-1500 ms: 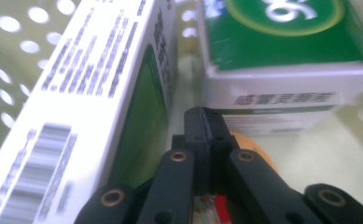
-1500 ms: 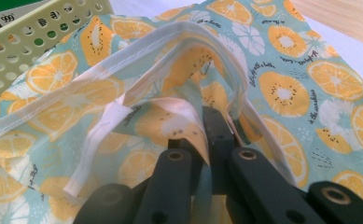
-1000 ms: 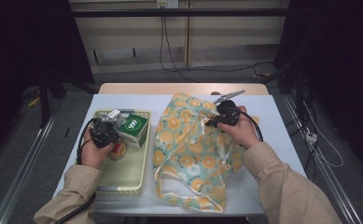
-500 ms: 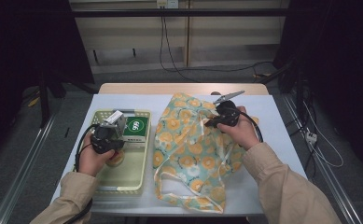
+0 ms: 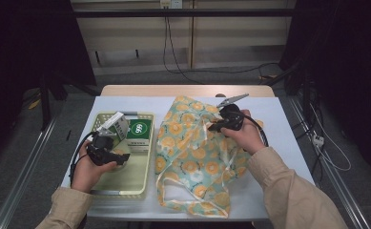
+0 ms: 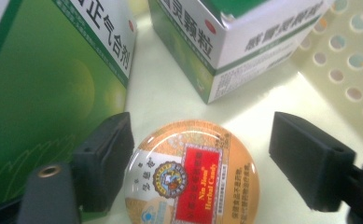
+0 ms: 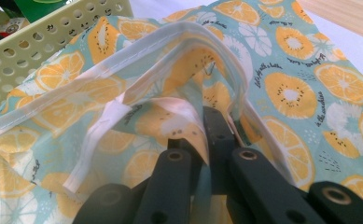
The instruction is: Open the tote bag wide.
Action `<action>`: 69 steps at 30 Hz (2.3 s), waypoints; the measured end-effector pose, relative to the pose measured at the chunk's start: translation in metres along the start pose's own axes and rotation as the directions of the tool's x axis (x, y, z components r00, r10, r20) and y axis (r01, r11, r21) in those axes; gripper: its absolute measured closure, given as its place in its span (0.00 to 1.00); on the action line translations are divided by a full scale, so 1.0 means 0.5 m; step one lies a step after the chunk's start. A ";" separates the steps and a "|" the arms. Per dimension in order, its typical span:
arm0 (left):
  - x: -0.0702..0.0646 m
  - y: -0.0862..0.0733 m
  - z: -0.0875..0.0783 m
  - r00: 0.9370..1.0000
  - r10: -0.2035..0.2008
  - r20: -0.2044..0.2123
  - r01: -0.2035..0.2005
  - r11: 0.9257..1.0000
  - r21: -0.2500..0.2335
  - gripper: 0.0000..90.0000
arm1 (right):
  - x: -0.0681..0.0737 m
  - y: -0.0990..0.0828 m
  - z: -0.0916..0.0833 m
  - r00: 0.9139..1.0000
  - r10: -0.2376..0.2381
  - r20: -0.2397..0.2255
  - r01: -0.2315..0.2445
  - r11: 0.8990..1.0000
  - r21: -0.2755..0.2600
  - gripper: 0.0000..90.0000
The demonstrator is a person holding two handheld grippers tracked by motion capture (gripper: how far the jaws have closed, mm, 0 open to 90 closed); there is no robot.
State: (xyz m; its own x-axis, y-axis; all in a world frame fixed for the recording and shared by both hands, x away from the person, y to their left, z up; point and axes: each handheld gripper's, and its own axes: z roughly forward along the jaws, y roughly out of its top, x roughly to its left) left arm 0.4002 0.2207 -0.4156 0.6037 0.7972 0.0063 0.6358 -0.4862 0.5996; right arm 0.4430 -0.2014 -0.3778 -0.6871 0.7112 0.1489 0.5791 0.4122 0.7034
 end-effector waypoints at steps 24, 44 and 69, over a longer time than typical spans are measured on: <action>-0.008 -0.028 0.017 0.999 -0.032 -0.032 0.035 0.993 0.117 0.22 | 0.008 -0.003 -0.004 1.000 -0.006 -0.001 0.006 1.000 -0.008 0.98; -0.117 0.118 -0.097 0.984 0.013 0.175 0.012 0.990 -0.139 0.23 | -0.004 -0.009 0.000 1.000 0.014 0.002 -0.014 1.000 0.001 0.98; -0.364 0.203 0.019 0.892 0.231 0.388 -0.171 0.968 -0.183 0.23 | -0.012 -0.010 -0.006 0.999 0.030 0.018 -0.030 1.000 -0.008 0.99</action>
State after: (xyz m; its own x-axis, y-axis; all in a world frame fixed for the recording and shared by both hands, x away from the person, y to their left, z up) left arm 0.3594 0.0226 -0.3633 0.8721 0.4604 -0.1659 0.4241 -0.5416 0.7258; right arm 0.4430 -0.2095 -0.3799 -0.6613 0.7335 0.1572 0.5958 0.3862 0.7042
